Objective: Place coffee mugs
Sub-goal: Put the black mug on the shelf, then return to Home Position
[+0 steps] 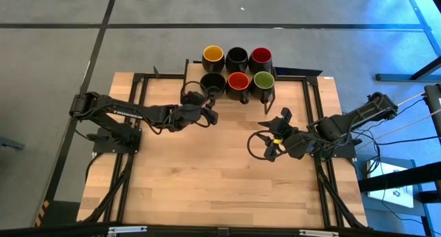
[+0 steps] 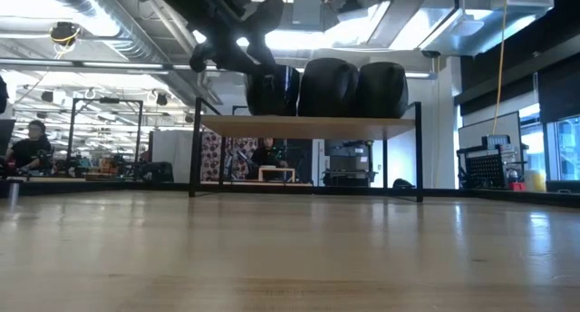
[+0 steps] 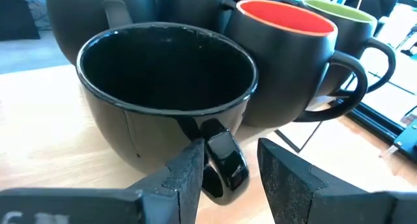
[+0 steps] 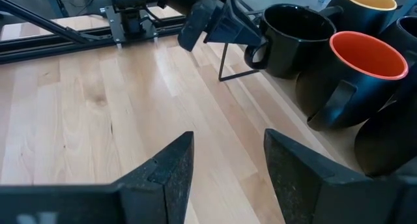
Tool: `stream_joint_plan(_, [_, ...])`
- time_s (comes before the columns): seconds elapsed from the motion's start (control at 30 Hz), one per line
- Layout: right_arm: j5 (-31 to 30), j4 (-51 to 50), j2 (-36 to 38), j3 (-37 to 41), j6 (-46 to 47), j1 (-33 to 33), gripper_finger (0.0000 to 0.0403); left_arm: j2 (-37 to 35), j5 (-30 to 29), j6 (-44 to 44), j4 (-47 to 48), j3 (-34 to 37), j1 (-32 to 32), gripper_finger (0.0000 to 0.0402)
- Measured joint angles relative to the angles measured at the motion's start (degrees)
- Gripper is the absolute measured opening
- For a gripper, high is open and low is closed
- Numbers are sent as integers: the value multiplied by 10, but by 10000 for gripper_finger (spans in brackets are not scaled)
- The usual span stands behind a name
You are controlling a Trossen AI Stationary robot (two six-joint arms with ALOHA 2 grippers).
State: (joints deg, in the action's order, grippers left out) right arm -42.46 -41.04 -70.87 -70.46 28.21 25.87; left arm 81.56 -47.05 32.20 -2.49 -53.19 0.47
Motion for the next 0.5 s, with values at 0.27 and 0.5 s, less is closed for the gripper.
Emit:
stream_joint_plan(0.27, [0, -3, 0, 0, 0, 0, 175, 0, 4, 0, 2, 0, 0, 140])
stream_joint_plan(0.5, [3, -11, 0, 0, 0, 0, 175, -27, 83, 1, 6, -6, -9, 140])
